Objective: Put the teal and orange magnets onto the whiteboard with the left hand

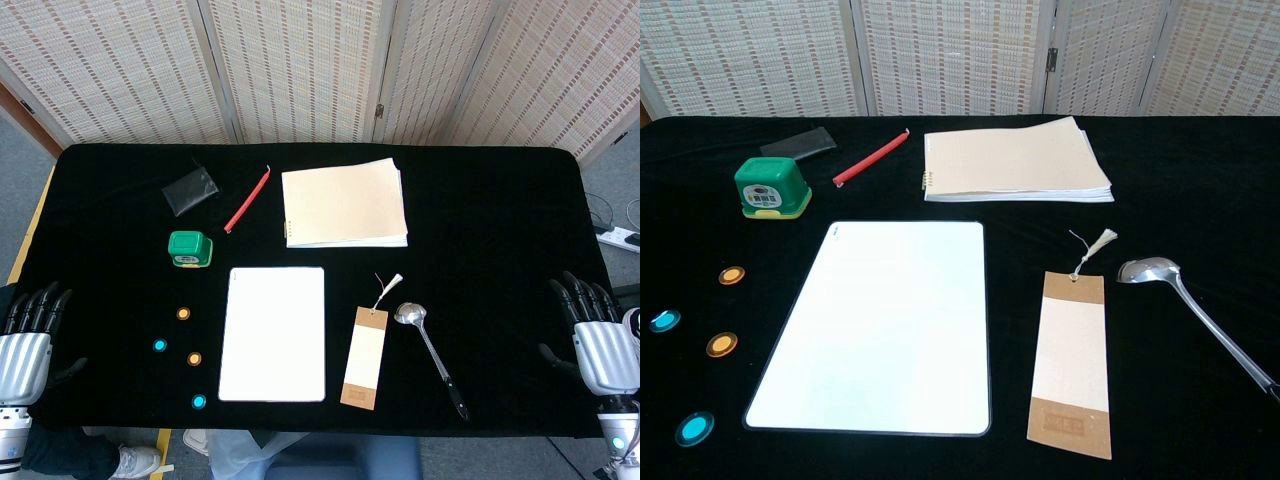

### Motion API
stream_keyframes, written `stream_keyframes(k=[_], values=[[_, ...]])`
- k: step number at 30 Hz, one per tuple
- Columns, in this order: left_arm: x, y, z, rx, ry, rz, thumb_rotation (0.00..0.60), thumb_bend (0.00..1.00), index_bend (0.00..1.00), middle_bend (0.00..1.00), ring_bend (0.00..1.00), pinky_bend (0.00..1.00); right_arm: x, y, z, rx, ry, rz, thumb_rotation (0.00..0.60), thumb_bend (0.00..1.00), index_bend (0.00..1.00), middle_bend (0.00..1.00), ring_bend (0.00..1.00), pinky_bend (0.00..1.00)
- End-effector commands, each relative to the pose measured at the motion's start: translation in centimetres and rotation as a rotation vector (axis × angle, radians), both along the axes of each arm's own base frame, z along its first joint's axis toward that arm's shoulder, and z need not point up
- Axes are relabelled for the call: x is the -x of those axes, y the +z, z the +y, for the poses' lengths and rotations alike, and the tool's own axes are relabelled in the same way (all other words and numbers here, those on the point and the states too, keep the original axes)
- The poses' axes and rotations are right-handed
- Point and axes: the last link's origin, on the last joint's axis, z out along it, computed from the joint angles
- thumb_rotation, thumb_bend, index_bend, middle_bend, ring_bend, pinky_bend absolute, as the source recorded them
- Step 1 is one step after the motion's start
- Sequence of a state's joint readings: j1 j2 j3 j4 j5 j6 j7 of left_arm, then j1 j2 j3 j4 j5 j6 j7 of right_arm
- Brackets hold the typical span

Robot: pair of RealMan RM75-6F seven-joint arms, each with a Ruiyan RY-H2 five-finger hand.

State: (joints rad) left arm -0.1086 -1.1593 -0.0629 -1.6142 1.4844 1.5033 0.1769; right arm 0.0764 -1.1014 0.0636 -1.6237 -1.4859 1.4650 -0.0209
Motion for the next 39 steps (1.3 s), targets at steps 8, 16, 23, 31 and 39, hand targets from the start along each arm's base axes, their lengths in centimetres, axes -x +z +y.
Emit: stream_keyframes(k=[8,16,23,31,39], values=[[-0.1,-0.4,0.3,0.039,-0.013,-0.007,0.6,0.21,0.19,0.04,0.0,0.0,0.0,0.3,0.1,0.012,0.009,0.012,0.6,0.27,0.0,0.0,0.0,0.0],[-0.4,-1.6,1.7,0.111,-0.07,-0.043,0.6,0.28,0.34,0.09,0.02,0.0,-0.1,0.8,0.0,0.027,0.014,0.024,0.6,0.27,0.0,0.0,0.0,0.0],[-0.5,-4.4,2.9,0.211,-0.102,-0.045,0.6,0.3,0.38,0.12,0.03,0.0,-0.1,1.0,-0.2,0.03,0.013,0.029,0.6,0.27,0.0,0.0,0.0,0.0],[-0.1,-7.4,3.3,0.288,-0.093,-0.04,0.6,0.3,0.4,0.12,0.03,0.0,0.0,1.2,-0.2,0.035,0.008,0.022,0.6,0.27,0.0,0.0,0.0,0.0],[0.4,-9.6,4.2,0.344,-0.055,-0.051,0.6,0.32,0.42,0.13,0.03,0.0,0.1,1.0,-0.2,0.031,0.011,0.012,0.6,0.27,0.0,0.0,0.0,0.0]])
